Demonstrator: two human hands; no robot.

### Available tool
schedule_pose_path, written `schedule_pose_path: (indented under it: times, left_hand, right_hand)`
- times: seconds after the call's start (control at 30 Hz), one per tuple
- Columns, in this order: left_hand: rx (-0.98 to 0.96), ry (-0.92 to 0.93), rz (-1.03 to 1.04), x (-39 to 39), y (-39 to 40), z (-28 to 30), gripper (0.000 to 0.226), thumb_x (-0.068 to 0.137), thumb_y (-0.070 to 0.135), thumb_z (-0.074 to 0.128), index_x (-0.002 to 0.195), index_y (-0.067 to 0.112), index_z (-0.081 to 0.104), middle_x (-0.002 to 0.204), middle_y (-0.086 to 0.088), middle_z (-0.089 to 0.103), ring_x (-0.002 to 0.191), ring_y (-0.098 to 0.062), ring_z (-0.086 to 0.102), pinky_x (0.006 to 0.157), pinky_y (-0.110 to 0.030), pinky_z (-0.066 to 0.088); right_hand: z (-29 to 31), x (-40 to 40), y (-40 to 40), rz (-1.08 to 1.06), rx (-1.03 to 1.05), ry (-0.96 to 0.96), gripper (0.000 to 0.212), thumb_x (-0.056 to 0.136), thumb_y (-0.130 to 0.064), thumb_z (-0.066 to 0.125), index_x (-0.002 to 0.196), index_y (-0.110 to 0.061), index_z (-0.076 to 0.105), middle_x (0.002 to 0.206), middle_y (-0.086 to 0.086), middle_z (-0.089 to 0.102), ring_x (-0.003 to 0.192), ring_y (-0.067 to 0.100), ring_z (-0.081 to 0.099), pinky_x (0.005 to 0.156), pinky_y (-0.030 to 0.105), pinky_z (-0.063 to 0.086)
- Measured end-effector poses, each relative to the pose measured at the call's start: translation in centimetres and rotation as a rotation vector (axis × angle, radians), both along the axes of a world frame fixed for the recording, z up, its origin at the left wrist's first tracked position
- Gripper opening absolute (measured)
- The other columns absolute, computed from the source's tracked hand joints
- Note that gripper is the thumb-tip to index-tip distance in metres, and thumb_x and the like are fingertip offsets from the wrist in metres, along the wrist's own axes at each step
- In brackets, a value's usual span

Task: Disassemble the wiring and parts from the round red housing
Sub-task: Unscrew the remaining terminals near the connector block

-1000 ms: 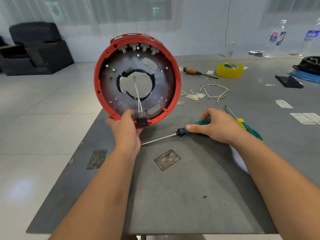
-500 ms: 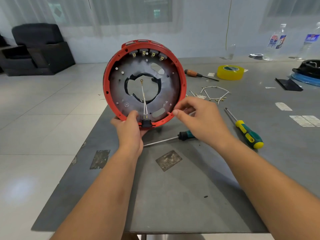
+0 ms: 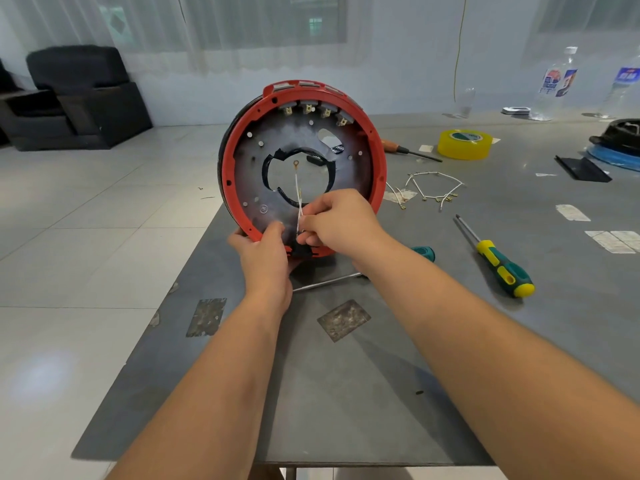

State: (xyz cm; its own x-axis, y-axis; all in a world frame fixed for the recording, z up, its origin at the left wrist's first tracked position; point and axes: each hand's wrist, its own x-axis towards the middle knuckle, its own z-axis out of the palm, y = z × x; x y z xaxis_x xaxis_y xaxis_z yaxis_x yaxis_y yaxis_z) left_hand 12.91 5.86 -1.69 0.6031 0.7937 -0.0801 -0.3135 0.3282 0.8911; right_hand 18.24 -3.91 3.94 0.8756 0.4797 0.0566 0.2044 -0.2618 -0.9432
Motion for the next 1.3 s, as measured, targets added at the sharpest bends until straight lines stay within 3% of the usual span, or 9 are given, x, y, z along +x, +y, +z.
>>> schedule_pose_path:
  times: [0.2, 0.43, 0.57, 0.7, 0.83, 1.07, 1.2, 1.3]
  left_hand:
    - [0.002, 0.009, 0.011, 0.4, 0.3, -0.4, 0.033, 0.090, 0.007, 0.057, 0.113, 0.025, 0.042, 0.102, -0.005, 0.059, 0.088, -0.022, 0.063, 0.075, -0.052, 0.065]
    - [0.021, 0.062, 0.032, 0.5, 0.3, -0.4, 0.033, 0.085, 0.009, 0.054, 0.111, 0.024, 0.040, 0.103, -0.008, 0.059, 0.096, -0.030, 0.062, 0.094, -0.070, 0.056]
    - [0.032, 0.075, 0.036, 0.5, 0.2, -0.4, 0.030, 0.090, 0.005, 0.053, 0.108, 0.026, 0.041, 0.099, -0.006, 0.059, 0.090, -0.027, 0.061, 0.089, -0.069, 0.058]
    - [0.017, 0.069, 0.026, 0.6, 0.3, -0.4, 0.029, 0.091, 0.006, 0.052, 0.104, 0.030, 0.040, 0.098, -0.004, 0.058, 0.088, -0.025, 0.061, 0.086, -0.065, 0.061]
    - [0.029, 0.079, 0.031, 0.5, 0.2, -0.4, 0.028, 0.092, 0.006, 0.052, 0.106, 0.027, 0.040, 0.096, -0.004, 0.056, 0.087, -0.024, 0.059, 0.087, -0.066, 0.060]
    - [0.020, 0.067, 0.055, 0.5, 0.1, 0.0, 0.030, 0.092, 0.005, 0.052, 0.111, 0.024, 0.039, 0.100, -0.006, 0.056, 0.091, -0.026, 0.061, 0.083, -0.062, 0.063]
    - [-0.006, 0.050, 0.050, 0.4, 0.1, 0.1, 0.032, 0.091, 0.004, 0.053, 0.110, 0.025, 0.039, 0.103, -0.008, 0.057, 0.095, -0.029, 0.063, 0.083, -0.063, 0.063]
    - [-0.037, 0.044, 0.055, 0.3, 0.0, 0.2, 0.032, 0.091, 0.005, 0.054, 0.107, 0.028, 0.040, 0.113, -0.011, 0.061, 0.108, -0.036, 0.071, 0.079, -0.059, 0.065]
  right_hand:
    - [0.1, 0.1, -0.2, -0.044, 0.021, 0.010, 0.014, 0.087, -0.008, 0.076, 0.076, -0.016, 0.072, 0.063, 0.001, 0.072, 0.059, 0.010, 0.072, 0.053, 0.019, 0.053]
    - [-0.5, 0.2, 0.2, -0.079, 0.004, -0.206, 0.020, 0.089, -0.014, 0.074, 0.073, -0.025, 0.066, 0.055, -0.008, 0.068, 0.058, 0.008, 0.071, 0.070, 0.036, 0.064]
    - [-0.1, 0.5, 0.1, -0.077, 0.031, -0.240, 0.020, 0.091, -0.014, 0.071, 0.076, -0.026, 0.064, 0.058, -0.007, 0.069, 0.064, 0.010, 0.072, 0.075, 0.036, 0.062]
    - [0.9, 0.8, -0.3, -0.040, 0.086, -0.204, 0.015, 0.092, -0.012, 0.071, 0.081, -0.020, 0.066, 0.064, -0.002, 0.072, 0.058, 0.007, 0.070, 0.069, 0.035, 0.063]
    - [0.8, 0.4, -0.8, 0.002, 0.136, -0.116, 0.012, 0.090, -0.009, 0.072, 0.081, -0.016, 0.069, 0.073, 0.007, 0.076, 0.063, 0.015, 0.070, 0.075, 0.041, 0.064]
    - [0.0, 0.8, -2.4, 0.031, 0.162, -0.025, 0.014, 0.089, -0.004, 0.072, 0.078, -0.013, 0.070, 0.073, 0.006, 0.073, 0.062, 0.012, 0.069, 0.060, 0.022, 0.054]
    - [0.2, 1.2, -4.9, 0.047, 0.150, -0.004, 0.010, 0.090, -0.005, 0.072, 0.084, -0.012, 0.069, 0.081, 0.010, 0.077, 0.065, 0.013, 0.070, 0.058, 0.021, 0.053]
    - [1.1, 2.0, -7.3, 0.020, 0.166, -0.010, 0.008, 0.089, -0.006, 0.073, 0.087, -0.012, 0.070, 0.079, 0.006, 0.077, 0.065, 0.012, 0.071, 0.056, 0.020, 0.053]
